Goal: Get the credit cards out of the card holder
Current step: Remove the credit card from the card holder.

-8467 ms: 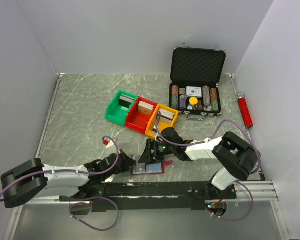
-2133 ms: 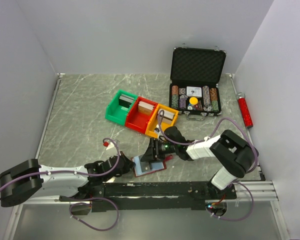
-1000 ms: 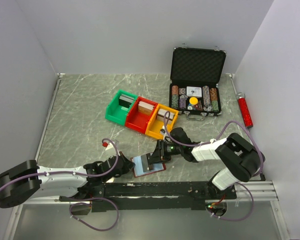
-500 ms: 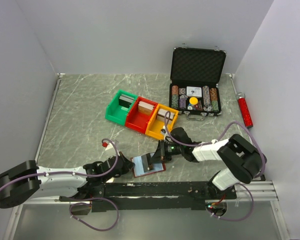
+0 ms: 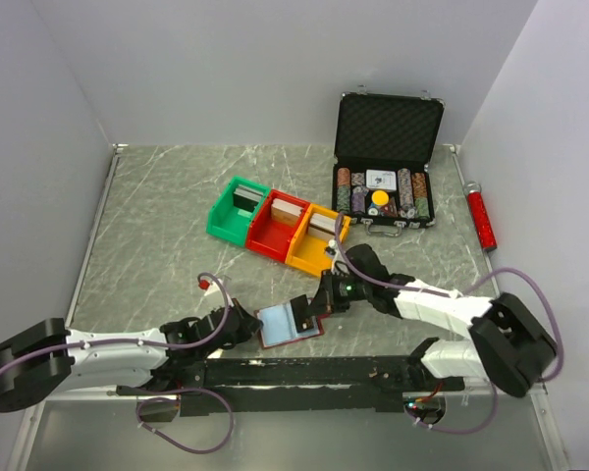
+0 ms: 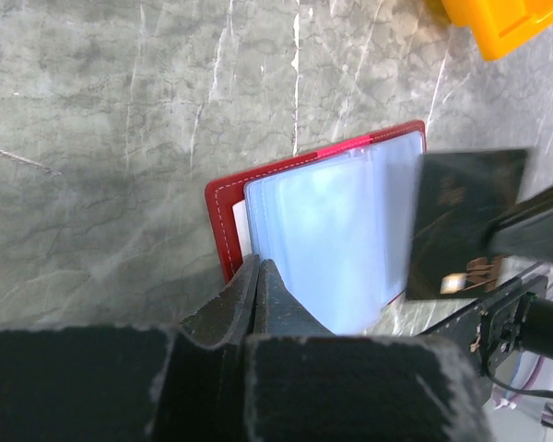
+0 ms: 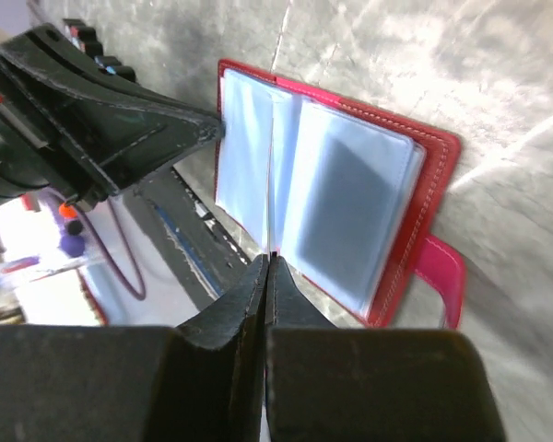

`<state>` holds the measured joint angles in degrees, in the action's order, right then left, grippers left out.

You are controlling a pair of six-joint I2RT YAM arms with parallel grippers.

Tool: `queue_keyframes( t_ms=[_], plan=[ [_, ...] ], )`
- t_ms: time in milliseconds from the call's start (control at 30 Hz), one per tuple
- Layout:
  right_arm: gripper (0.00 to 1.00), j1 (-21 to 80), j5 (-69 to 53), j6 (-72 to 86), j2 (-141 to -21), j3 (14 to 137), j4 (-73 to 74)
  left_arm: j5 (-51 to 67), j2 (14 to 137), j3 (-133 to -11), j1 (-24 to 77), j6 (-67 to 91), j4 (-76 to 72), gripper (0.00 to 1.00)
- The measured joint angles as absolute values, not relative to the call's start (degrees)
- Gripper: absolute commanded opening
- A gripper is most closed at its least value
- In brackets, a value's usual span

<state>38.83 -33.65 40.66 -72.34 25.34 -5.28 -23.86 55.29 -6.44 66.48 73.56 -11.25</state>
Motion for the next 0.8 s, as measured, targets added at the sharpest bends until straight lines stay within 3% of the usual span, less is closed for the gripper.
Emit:
queue_keyframes(
  t_ms=[267, 633, 700, 767, 800],
  plan=[
    [0.0, 38.72, -27.14, 31.46, -59.96, 34.46, 11.53, -24.01, 49.78, -7.99, 66.48, 70.78, -4.54, 0.46],
    [0.0, 41.74, -24.27, 17.78, -60.86, 51.24, 26.74, -29.43, 26.76, -17.41, 66.48, 61.23, 4.75, 0.69],
    [0.0, 43.29, -25.36, 15.62, -62.08, 52.88, 29.47, -29.08, 22.0, -16.75, 66.48, 56.14, 2.09, 0.89],
    [0.0, 44.69, -27.22, 12.75, -64.29, 56.23, 34.15, -27.05, 17.23, -15.68, 66.48, 50.48, -1.28, 0.99],
    [0.0, 45.28, -28.91, 11.05, -65.49, 58.26, 36.58, -25.12, 14.41, -15.35, 66.48, 47.51, -2.94, 0.99]
  ],
)
